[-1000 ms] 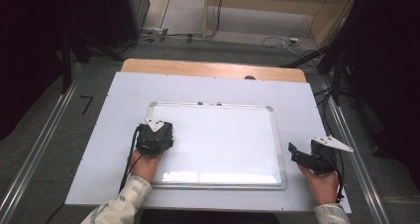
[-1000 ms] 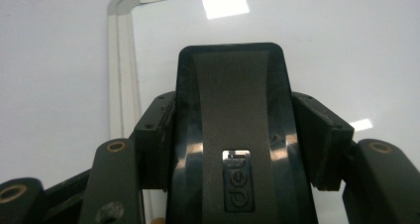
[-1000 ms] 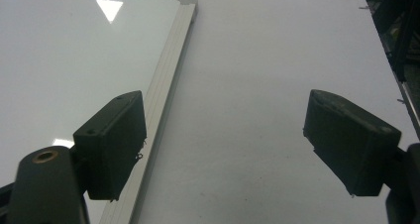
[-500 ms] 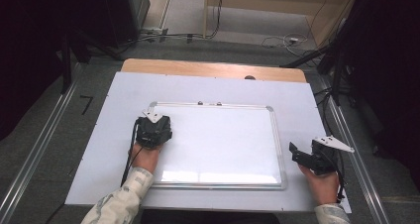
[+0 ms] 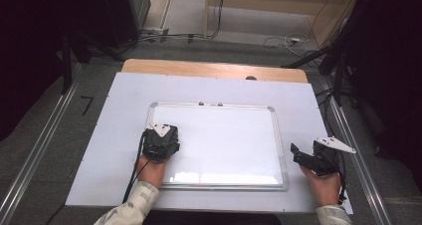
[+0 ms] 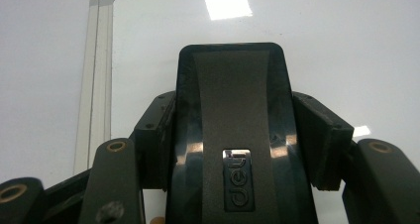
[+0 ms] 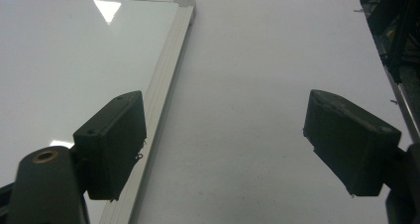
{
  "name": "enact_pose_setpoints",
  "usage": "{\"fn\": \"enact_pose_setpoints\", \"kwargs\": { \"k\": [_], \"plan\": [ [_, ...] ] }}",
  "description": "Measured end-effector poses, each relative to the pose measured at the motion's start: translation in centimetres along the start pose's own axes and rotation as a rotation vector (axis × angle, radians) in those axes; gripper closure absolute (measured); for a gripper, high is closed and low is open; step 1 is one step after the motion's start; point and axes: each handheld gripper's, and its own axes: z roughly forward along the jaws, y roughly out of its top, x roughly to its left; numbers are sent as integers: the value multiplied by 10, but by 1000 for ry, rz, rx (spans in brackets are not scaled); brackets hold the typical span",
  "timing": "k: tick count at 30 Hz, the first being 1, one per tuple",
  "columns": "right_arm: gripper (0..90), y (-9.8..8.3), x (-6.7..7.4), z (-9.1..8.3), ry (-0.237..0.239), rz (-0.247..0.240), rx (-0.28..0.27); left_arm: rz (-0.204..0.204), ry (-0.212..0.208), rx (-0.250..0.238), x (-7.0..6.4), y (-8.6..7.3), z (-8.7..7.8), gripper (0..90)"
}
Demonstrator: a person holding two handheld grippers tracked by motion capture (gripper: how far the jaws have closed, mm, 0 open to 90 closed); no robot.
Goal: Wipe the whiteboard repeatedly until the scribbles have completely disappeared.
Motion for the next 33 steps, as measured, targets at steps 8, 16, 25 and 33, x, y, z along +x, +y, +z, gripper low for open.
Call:
{"fn": "enact_pose_setpoints", "kwargs": {
  "k": [8,16,25,33],
  "plan": [
    [153,0,0,0,-3,0,2,9,-9,0,-5,-5,-6,409],
    [153,0,-2,0,-2,1,0,-10,-30,7,-1,-4,-7,411],
    [153,0,-1,2,-3,-1,3,-99,-37,-86,25,19,-28,410],
    [153,0,-1,1,-3,5,2,-143,-18,-92,40,29,-26,410]
  ]
}}
